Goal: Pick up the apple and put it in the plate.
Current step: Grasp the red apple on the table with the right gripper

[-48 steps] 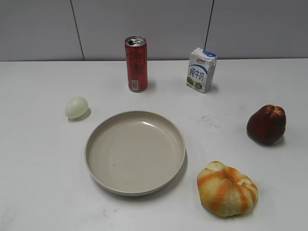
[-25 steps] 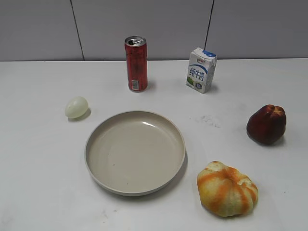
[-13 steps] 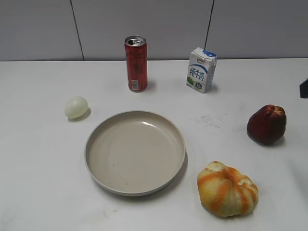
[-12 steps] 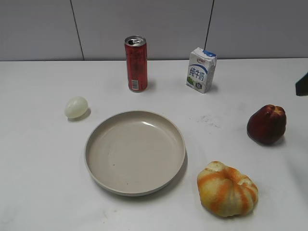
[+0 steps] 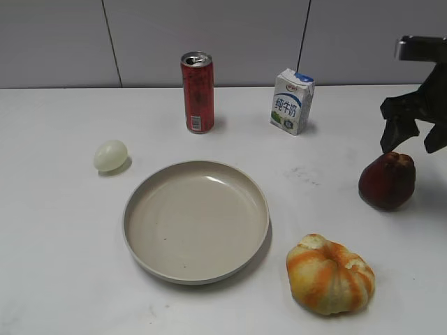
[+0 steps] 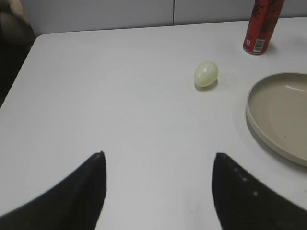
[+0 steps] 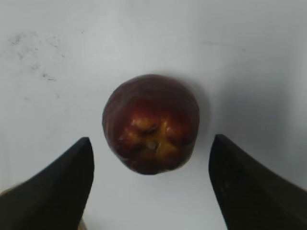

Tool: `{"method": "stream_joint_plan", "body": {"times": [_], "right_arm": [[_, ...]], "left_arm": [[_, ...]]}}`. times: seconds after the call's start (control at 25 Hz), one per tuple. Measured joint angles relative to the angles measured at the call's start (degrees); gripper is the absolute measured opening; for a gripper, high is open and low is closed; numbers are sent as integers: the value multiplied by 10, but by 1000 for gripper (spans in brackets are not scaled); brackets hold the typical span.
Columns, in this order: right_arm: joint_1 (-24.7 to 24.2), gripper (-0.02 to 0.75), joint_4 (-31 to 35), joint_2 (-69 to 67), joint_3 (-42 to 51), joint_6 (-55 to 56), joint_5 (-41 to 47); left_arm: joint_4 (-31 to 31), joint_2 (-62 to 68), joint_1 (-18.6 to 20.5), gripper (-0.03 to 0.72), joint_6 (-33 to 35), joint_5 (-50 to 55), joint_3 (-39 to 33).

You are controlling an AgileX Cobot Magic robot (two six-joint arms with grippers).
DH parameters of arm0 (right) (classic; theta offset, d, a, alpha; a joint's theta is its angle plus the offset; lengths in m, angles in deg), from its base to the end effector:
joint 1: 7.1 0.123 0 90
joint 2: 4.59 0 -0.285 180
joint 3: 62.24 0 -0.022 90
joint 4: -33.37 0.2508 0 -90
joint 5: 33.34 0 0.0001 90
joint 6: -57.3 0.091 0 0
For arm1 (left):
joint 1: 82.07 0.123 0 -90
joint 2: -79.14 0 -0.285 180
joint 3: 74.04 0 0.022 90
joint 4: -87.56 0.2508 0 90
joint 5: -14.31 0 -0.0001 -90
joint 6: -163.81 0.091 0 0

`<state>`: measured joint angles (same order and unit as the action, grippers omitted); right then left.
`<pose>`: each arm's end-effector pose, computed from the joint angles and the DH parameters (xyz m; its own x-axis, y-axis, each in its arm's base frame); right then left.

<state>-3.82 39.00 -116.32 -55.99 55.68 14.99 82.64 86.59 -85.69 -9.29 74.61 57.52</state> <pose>0.3579 0.0272 0.2014 -0.9715 -0.0186 -0.2362 -0.0385 0.9961 0.0800 -0.0062 -0.0064 0.2788 -0.4276 0.1047 -0.8979 0.1635 0.9859 0.0371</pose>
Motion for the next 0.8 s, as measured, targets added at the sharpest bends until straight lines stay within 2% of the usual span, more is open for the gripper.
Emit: {"method": "stream_joint_plan", "body": {"times": [0.2,0.48,0.68,0.8], "right_arm": [[0,594,-3,-69,-18,1,13],[0,575,-2,-87,-39,-7,32],[5,571,-5,-96,-91,-9,91],[33,571,-9,-96,-143,-10,139]], "left_arm": [[0,0,0,524,0,0,0],[0,0,0,524,0,0,0],[0,0,0,524,0,0,0],[0,0,0,524,0,0,0]]}}
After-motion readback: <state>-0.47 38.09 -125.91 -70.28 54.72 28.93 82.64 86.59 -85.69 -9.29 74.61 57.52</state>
